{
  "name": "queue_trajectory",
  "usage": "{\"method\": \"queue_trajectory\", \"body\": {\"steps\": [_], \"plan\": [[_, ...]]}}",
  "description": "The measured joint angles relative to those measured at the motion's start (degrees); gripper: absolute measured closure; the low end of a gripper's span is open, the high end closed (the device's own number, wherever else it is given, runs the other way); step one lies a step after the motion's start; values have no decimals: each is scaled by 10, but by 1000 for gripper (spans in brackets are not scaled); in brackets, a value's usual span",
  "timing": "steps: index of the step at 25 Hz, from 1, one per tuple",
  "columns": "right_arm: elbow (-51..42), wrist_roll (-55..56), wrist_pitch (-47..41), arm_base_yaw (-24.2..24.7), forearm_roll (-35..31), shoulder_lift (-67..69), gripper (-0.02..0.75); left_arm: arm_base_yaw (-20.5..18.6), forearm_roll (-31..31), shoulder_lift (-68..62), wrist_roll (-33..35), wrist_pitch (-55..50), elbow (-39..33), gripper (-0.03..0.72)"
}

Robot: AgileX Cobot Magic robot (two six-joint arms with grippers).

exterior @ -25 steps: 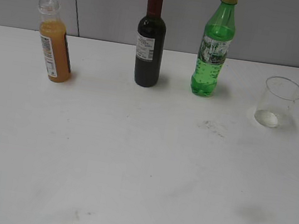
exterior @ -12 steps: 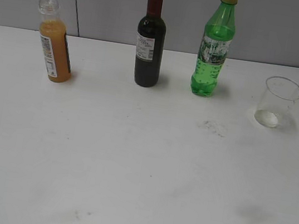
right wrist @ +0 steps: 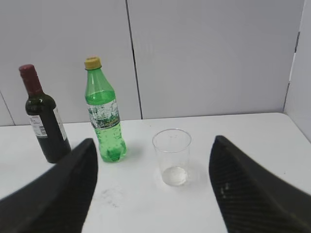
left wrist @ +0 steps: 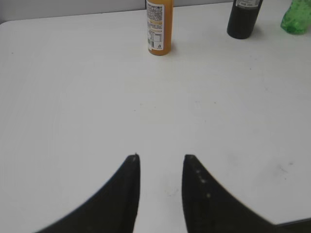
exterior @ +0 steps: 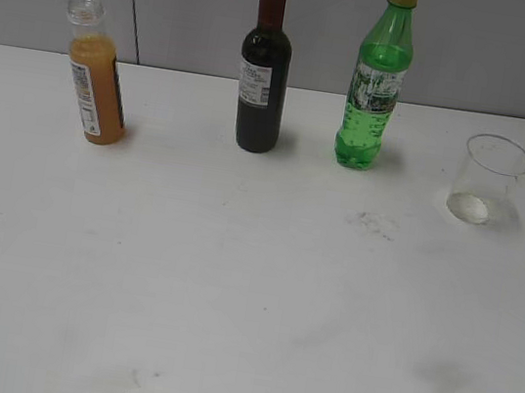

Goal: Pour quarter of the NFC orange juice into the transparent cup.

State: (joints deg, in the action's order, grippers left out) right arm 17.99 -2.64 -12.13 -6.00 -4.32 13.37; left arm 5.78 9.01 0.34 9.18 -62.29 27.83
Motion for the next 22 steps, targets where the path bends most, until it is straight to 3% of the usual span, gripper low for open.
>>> {"method": "queue_trajectory", "body": {"steps": [10, 22], "plan": [[-1, 1, 155, 0, 0, 213, 186, 0, 0, 0, 0, 0, 0, 452], [-1, 0, 445, 0, 0, 483, 186, 0, 0, 0, 0, 0, 0, 452]]}}
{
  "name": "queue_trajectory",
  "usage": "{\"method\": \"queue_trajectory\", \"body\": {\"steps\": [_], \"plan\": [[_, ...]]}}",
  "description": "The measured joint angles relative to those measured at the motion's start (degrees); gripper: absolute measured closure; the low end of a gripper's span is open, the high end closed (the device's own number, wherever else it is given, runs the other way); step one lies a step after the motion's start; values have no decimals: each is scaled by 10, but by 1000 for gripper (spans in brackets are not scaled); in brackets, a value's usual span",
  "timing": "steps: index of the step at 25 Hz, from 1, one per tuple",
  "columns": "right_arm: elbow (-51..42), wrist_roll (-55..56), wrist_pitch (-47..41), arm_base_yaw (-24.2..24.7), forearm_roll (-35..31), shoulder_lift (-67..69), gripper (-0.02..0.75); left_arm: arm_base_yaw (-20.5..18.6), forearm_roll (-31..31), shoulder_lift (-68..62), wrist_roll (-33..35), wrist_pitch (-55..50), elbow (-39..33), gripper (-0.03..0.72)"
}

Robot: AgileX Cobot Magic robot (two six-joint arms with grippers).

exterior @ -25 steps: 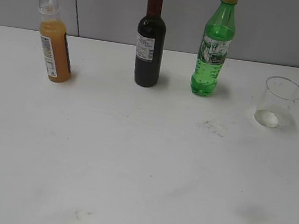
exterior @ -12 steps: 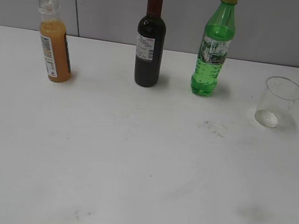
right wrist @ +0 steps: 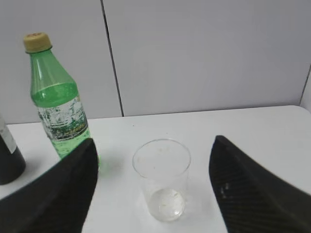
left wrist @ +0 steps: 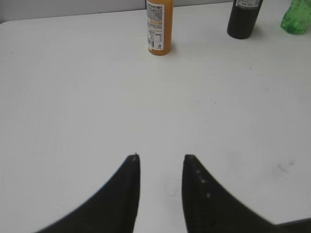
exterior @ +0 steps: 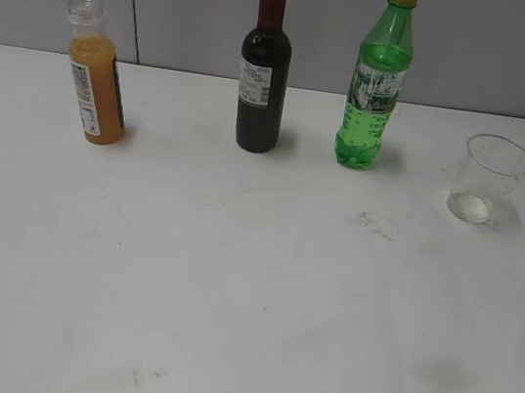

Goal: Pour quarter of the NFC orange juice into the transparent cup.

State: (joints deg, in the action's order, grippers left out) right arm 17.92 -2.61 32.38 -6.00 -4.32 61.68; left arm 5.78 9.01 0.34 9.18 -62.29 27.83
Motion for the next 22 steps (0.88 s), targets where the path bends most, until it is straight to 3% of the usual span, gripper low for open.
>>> {"method": "queue_trajectory", "body": {"steps": [6, 17, 22], "plan": [[1, 0, 153, 0, 0, 143, 186, 0, 0, 0, 0, 0, 0, 452], [-2, 0, 270, 0, 0, 340, 185, 0, 0, 0, 0, 0, 0, 452], [-2, 1, 350, 0, 0, 436, 85, 0, 0, 0, 0, 0, 0, 452]]}}
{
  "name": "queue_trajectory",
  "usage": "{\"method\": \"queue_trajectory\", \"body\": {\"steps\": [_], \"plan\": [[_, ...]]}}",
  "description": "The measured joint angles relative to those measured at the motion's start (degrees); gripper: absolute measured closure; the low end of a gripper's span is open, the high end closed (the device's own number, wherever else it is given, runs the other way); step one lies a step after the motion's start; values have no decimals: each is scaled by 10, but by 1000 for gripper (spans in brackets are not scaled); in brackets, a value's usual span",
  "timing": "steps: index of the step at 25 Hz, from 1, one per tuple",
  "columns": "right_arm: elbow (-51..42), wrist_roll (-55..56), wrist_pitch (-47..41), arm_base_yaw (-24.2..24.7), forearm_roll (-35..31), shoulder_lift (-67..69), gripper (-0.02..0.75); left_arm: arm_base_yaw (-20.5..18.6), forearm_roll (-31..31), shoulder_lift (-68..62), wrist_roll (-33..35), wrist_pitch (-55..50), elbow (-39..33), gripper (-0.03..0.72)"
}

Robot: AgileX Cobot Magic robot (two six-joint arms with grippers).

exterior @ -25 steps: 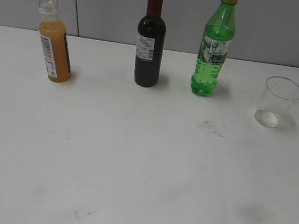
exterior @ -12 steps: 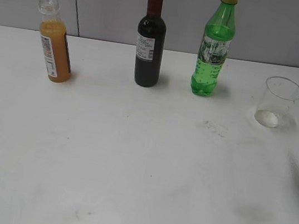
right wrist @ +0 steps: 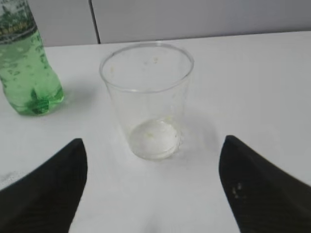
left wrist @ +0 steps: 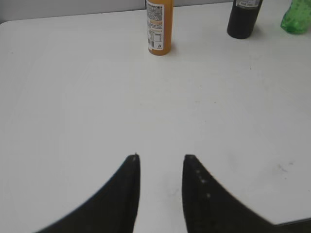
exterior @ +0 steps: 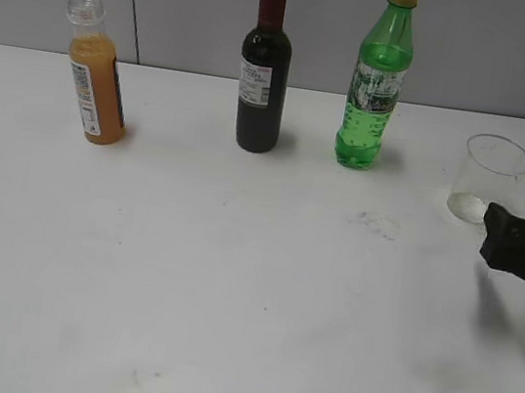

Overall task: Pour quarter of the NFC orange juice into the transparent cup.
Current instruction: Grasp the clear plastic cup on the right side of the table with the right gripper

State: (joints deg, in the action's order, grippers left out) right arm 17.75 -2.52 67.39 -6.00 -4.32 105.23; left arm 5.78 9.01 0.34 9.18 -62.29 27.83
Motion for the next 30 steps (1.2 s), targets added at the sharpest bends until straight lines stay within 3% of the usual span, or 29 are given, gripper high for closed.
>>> {"method": "queue_trajectory", "body": {"steps": [8, 30], "plan": [[21, 1, 15, 0, 0, 110, 69, 0, 0, 0, 0, 0, 0, 452], [219, 56, 19, 0, 11, 254, 85, 0, 0, 0, 0, 0, 0, 452]]}}
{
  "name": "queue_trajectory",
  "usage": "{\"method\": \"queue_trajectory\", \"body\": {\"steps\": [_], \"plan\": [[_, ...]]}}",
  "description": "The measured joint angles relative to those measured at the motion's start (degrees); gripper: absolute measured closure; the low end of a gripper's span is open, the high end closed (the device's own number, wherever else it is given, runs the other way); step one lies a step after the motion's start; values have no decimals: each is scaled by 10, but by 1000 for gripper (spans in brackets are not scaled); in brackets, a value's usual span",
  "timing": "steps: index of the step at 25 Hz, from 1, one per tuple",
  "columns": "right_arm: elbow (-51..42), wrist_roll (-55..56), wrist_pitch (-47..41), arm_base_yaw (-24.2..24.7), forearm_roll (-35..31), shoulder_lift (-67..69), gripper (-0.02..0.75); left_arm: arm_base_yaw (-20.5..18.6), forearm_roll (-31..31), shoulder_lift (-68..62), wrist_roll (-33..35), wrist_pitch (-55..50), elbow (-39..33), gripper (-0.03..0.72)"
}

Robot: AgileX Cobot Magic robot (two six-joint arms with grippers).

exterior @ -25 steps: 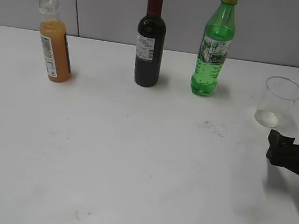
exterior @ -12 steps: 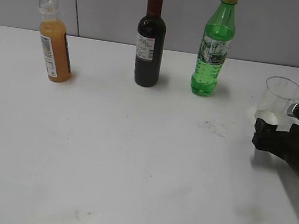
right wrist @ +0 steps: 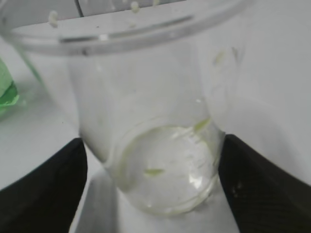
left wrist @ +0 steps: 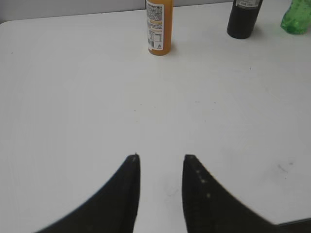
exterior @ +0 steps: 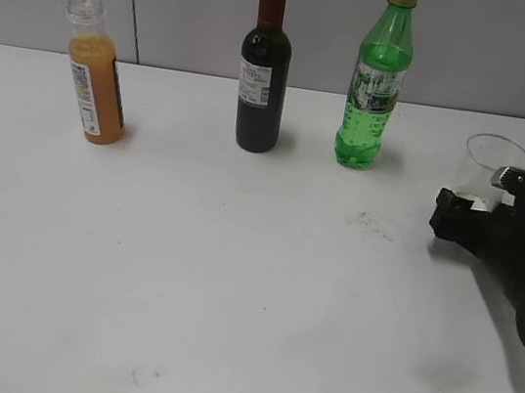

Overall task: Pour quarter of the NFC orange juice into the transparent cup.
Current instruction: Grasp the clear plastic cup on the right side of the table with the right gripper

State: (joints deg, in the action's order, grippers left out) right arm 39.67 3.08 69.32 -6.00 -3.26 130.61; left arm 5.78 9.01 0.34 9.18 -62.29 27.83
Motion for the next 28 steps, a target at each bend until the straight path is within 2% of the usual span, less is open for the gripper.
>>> {"method": "queue_trajectory", "body": {"steps": [12, 22, 28], "plan": [[56, 4, 7, 0, -8, 30, 113, 0, 0, 0, 0, 0, 0, 452], [60, 4, 7, 0, -9, 33, 199, 0, 0, 0, 0, 0, 0, 452], [60, 5, 7, 0, 2, 33, 199, 0, 0, 0, 0, 0, 0, 452]]}}
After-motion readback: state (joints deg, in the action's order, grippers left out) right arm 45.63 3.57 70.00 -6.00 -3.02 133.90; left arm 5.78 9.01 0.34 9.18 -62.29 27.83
